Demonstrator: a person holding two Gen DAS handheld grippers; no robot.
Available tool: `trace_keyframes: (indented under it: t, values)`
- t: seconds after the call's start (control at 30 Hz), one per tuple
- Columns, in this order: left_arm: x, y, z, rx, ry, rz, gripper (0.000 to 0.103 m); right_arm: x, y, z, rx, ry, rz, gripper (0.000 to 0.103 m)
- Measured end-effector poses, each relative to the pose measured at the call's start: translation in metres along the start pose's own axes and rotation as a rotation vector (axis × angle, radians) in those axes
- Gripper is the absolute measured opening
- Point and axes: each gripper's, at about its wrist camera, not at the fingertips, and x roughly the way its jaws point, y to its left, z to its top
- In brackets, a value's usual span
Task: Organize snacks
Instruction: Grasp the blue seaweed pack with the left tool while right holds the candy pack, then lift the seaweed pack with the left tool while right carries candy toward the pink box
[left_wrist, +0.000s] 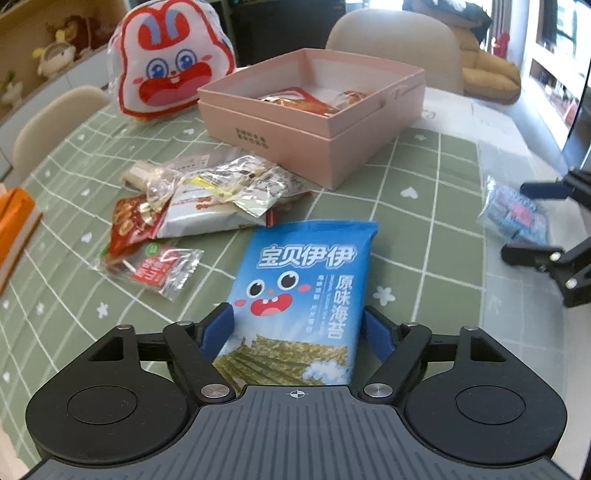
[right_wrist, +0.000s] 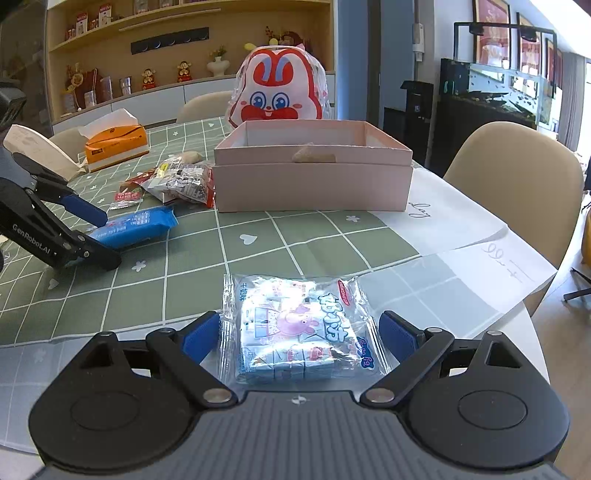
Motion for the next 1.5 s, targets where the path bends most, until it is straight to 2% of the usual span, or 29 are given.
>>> trace_keyframes:
  t: [0.07, 0.17, 0.2, 0.27, 0.37, 0.47, 0.57, 0.67, 0.8, 0.9, 1.0, 1.1, 1.3, 1.43, 1.5]
  values:
    - [-0.003, -0.003, 0.000, -0.011, -0.004, -0.059, 0.088, 0.001, 0.000, 0.001, 0.000, 0.002, -0.003, 0.093]
    - [-0.011, -0.005, 0.001, -0.020, -0.022, -0.123, 0.087, 0.002, 0.001, 0.002, -0.002, 0.004, -0.002, 0.094]
    - [-0.015, -0.004, 0.001, -0.018, -0.034, -0.118, 0.084, 0.002, 0.000, 0.002, -0.003, 0.003, 0.000, 0.094]
    - [-0.019, -0.004, 0.001, 0.000, -0.049, -0.054, 0.082, 0.002, 0.000, 0.002, -0.003, 0.003, 0.002, 0.094]
    - [-0.017, -0.002, -0.002, 0.010, -0.031, -0.003, 0.082, 0.002, 0.000, 0.001, -0.004, 0.003, 0.002, 0.094]
    - [-0.011, 0.004, -0.002, -0.020, -0.023, -0.026, 0.084, 0.001, -0.001, 0.001, -0.001, -0.001, 0.007, 0.094]
    - [-0.006, 0.010, 0.001, -0.083, -0.005, -0.112, 0.083, 0.001, -0.001, 0.000, -0.001, -0.001, 0.012, 0.094]
    - [0.000, 0.000, 0.002, -0.072, 0.005, -0.150, 0.085, 0.000, -0.004, 0.001, 0.012, 0.002, 0.030, 0.096]
    - [0.003, -0.025, 0.000, 0.004, -0.002, -0.071, 0.087, -0.002, -0.015, 0.005, 0.088, 0.018, 0.092, 0.099]
    - [0.001, -0.035, -0.002, 0.012, -0.024, -0.074, 0.084, -0.002, -0.020, 0.009, 0.125, 0.044, 0.120, 0.101]
    - [-0.003, -0.046, -0.005, 0.056, -0.040, -0.078, 0.083, 0.001, -0.010, 0.008, 0.033, 0.064, 0.102, 0.103]
    - [-0.009, -0.056, -0.010, 0.094, -0.039, -0.065, 0.083, 0.000, 0.009, 0.003, -0.076, 0.048, 0.038, 0.102]
    - [-0.018, -0.058, -0.021, 0.058, -0.037, -0.086, 0.079, 0.000, 0.009, 0.010, -0.054, 0.066, 0.018, 0.090]
    - [-0.027, -0.054, -0.024, 0.010, -0.065, -0.081, 0.078, -0.005, 0.015, 0.014, -0.110, 0.074, 0.013, 0.075]
    - [-0.033, -0.056, -0.024, 0.012, -0.080, -0.075, 0.078, -0.016, 0.021, 0.017, -0.157, 0.053, 0.011, 0.073]
